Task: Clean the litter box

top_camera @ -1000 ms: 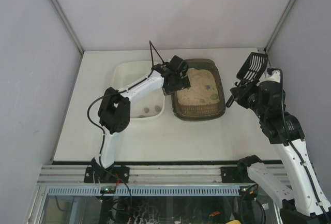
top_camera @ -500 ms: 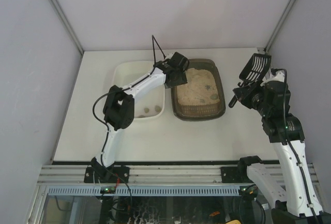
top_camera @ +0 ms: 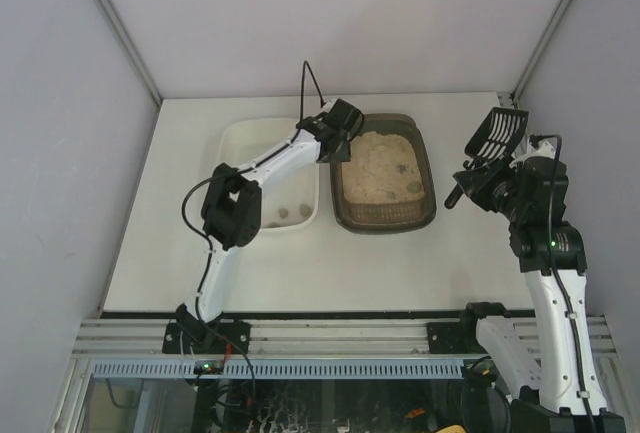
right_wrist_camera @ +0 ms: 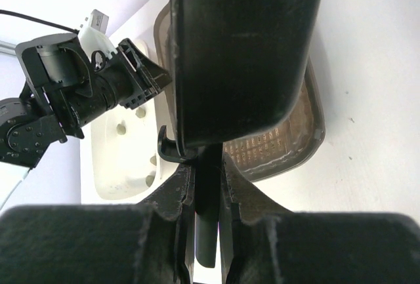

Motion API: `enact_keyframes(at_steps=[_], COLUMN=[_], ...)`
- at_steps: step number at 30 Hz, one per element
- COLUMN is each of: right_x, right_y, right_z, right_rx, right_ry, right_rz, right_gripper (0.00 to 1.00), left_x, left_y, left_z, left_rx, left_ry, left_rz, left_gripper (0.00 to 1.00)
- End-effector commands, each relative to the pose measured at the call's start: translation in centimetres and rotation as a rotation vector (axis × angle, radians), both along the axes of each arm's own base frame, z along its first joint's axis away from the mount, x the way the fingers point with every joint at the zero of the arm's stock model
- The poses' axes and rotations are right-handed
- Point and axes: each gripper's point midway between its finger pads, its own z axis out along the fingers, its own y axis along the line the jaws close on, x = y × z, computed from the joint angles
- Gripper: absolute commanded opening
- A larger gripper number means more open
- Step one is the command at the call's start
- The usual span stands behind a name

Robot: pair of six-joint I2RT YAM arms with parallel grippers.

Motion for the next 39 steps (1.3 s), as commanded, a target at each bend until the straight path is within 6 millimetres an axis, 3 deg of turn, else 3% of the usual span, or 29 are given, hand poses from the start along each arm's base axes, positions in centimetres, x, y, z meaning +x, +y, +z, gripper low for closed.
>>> enact_keyframes(at_steps=[1, 5, 8, 9, 18, 27, 39], right_x=[0.2, 0.0, -0.1, -0.2, -0.9, -2.1, -5.4], right_y=[-0.1, -0.5, -0.7, -0.8, -1.7, -2.4, -4.1], right_z=[1.8, 1.7, 1.8, 1.8, 2.4, 2.0, 1.7], right_rx=[0.006, 0.002, -0.004, -0.006, -0.007, -0.03, -0.116], right_ry=[-0.075, -0.073, -0.077, -0.079, -0.106, -0.091, -0.102], right_rz=[0.017, 0.007, -0.001, -0.003, -0.03, -0.062, -0.16], right_gripper=[0.0, 0.0, 0.0, 0.0, 0.0, 0.0, 0.0], left_x=[1.9, 1.4, 0.6, 0.4, -1.9, -7.3, -12.2], left_y=[0.2, -1.0, -3.4, -4.0, -8.8, -13.4, -18.7], left_z=[2.4, 1.9, 1.8, 1.9, 5.6, 8.9, 8.8], left_rx=[0.036, -0.004, -0.055, -0.065, -0.028, -0.058, 0.286], left_ry=[-0.085, -0.048, -0.024, -0.023, -0.115, -0.225, -0.485], left_rz=[-0.024, -0.08, -0.224, -0.267, -0.673, -1.235, -1.766], left_gripper=[0.45, 0.24, 0.02, 0.0, 0.0, 0.0, 0.0])
